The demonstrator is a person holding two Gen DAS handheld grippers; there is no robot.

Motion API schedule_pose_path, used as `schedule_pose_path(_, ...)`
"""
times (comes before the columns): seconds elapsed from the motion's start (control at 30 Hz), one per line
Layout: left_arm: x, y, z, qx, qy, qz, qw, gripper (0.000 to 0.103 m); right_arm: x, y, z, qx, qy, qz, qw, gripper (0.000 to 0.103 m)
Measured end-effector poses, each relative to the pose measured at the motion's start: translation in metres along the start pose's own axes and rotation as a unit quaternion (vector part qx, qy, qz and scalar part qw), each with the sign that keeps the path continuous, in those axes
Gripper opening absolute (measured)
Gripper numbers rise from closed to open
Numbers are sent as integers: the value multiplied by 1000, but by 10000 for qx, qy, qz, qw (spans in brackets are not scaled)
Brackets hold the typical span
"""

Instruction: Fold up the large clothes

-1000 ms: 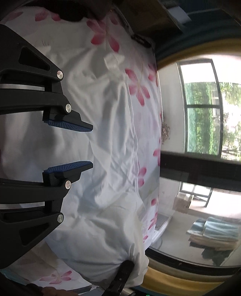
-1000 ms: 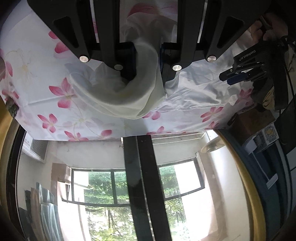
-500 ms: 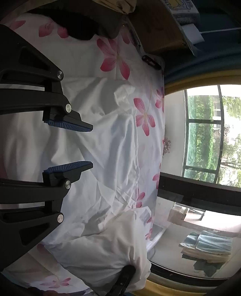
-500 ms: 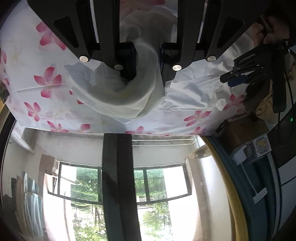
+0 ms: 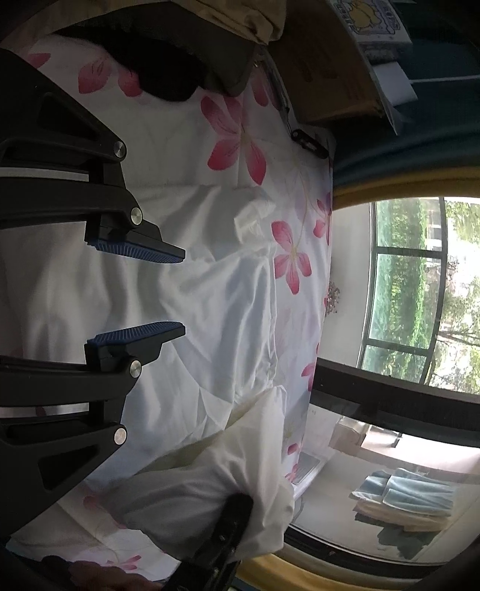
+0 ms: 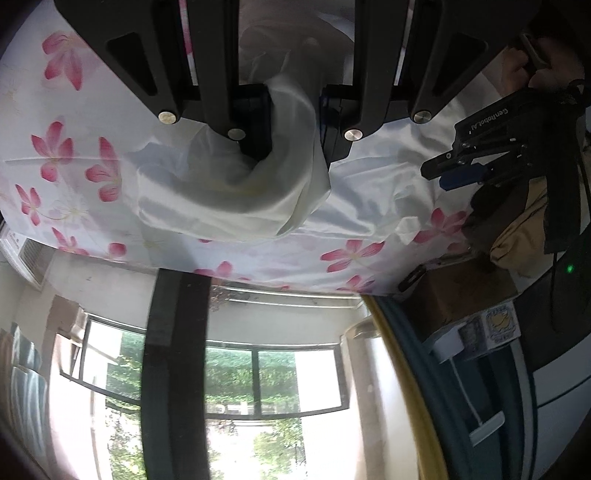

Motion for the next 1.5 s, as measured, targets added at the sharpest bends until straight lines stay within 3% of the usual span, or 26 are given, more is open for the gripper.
schedule_pose_path(0.2,-18,7,-9,5,-103,-116,9999,34,-36,8,19,-270,-233,-432,9984,20)
schedule_pose_path(0.4,-44,15,-23,13,-263,-309,9992,34,-71,15,36,-617,-538,-848,9930,29)
schedule_pose_path(0.53,-60,20,-36,56,-410,-399,9983,34,-101,20,43,-921,-1351,-1096,9804,31)
schedule_pose_path(0.63,-73,23,-46,71,-598,-454,9972,34,-130,32,50,-1204,-1934,-1395,9637,44)
schedule_pose_path(0.8,-89,24,-60,92,-666,-644,9957,34,-142,38,36,-956,-2063,-1635,9600,51)
schedule_pose_path(0.97,-74,11,-59,208,-372,-568,9975,35,-107,33,14,-685,-1854,-1343,9710,61)
schedule_pose_path(1.1,-41,-4,-41,209,37,-216,9995,40,-64,26,-9,-419,-1565,-935,9823,71)
schedule_pose_path(1.27,-23,-10,-1,-209,151,13,9997,41,-6,25,-10,-343,-859,-380,9950,74)
schedule_pose_path(1.47,-18,6,35,-748,240,332,9964,40,48,40,12,-665,-81,252,9974,74)
schedule_pose_path(1.5,-16,8,34,-690,237,470,9962,32,52,41,14,-705,-49,311,9970,74)
Point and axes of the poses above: each gripper's, at about its wrist camera, not at the fingertips, and z roughly the way its jaws point, x to its right, y to its underside, the point moved 3 cm from there along z, roughly the way its jaws point, and after that the axes turned 12 degrees about y, right-handed, at the moved point
